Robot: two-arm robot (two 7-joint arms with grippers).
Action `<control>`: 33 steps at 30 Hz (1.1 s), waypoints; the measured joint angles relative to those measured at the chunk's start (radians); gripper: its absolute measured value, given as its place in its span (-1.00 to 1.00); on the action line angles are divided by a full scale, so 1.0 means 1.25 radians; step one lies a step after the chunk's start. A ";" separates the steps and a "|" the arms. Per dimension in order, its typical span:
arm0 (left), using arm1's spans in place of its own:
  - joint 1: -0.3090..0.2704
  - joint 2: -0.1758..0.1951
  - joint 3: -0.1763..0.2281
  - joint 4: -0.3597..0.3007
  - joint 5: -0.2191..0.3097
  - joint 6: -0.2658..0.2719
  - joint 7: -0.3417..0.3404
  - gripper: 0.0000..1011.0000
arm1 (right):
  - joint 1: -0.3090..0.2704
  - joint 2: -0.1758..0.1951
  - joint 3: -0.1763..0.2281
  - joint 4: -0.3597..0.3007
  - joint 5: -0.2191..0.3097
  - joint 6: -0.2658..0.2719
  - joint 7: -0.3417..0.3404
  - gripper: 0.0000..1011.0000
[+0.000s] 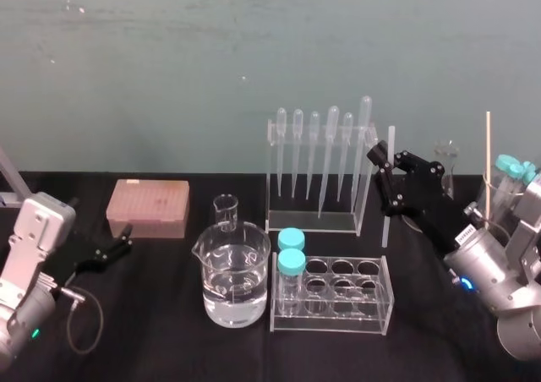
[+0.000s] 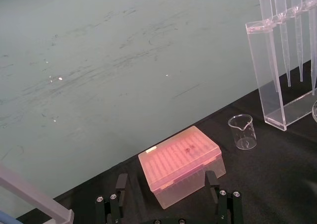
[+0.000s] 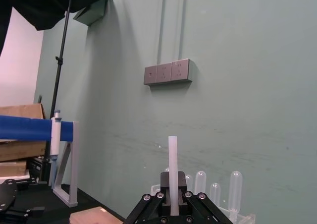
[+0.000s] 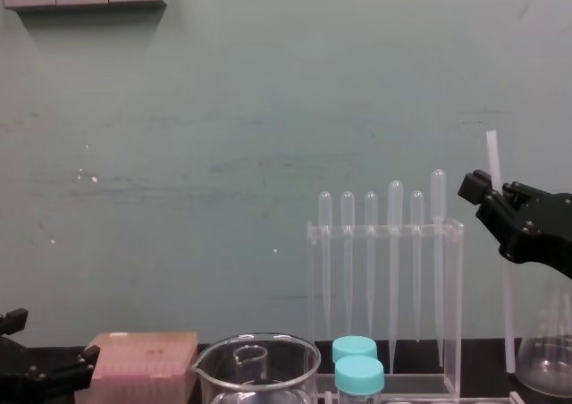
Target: Pick up the stirring rod with one hand, then place it down.
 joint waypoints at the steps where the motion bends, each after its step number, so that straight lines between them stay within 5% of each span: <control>1: 0.000 0.000 0.000 0.000 0.000 0.000 0.000 0.98 | 0.000 0.000 0.000 0.000 0.000 0.000 0.000 -0.87; 33: 0.000 0.000 0.000 0.000 0.000 0.000 0.000 0.98 | 0.002 0.003 -0.003 -0.007 0.000 0.003 0.000 -0.87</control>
